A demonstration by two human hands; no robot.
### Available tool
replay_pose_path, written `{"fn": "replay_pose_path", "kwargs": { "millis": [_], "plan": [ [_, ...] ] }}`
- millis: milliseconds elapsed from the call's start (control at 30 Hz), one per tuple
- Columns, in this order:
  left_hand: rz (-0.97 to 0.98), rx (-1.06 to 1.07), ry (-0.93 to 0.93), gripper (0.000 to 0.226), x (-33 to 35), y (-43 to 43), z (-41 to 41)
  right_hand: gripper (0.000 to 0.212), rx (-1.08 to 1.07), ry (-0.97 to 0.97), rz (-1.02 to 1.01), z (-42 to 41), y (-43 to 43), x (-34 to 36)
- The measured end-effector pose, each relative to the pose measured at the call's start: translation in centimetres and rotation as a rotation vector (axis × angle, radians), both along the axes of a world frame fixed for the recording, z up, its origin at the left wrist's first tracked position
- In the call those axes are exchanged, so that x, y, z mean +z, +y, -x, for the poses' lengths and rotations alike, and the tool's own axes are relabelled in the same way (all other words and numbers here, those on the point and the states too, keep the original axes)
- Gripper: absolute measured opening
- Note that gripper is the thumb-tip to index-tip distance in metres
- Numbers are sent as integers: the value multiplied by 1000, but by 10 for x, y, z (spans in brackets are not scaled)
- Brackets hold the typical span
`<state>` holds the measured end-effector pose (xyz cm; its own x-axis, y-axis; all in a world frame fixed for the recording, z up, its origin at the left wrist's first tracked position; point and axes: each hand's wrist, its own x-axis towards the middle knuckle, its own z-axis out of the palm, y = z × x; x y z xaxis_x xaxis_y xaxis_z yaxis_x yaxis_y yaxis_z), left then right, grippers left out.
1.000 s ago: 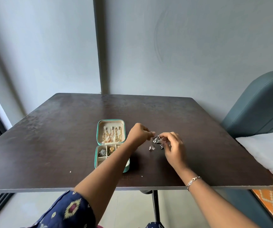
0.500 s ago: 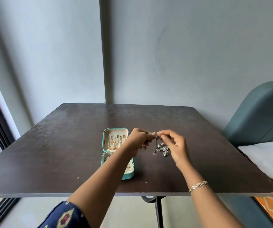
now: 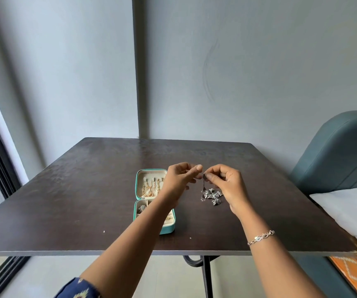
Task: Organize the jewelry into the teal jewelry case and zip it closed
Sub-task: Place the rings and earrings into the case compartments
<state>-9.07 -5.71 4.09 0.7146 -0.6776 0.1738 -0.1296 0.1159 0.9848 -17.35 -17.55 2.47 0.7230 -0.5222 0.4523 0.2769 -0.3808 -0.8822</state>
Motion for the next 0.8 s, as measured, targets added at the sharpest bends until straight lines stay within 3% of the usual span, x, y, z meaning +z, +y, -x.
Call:
{"fn": "replay_pose_path", "kwargs": {
  "millis": [167, 533, 800],
  "plan": [
    [56, -73, -50, 10, 2, 2, 3, 20, 1, -19, -21, -2, 2, 5],
    [141, -1, -104, 10, -4, -1, 3, 17, 27, -17, -63, 0, 6, 8],
    [133, 59, -74, 10, -11, -1, -2, 17, -159, 117, -140, 11, -27, -23]
  ]
}}
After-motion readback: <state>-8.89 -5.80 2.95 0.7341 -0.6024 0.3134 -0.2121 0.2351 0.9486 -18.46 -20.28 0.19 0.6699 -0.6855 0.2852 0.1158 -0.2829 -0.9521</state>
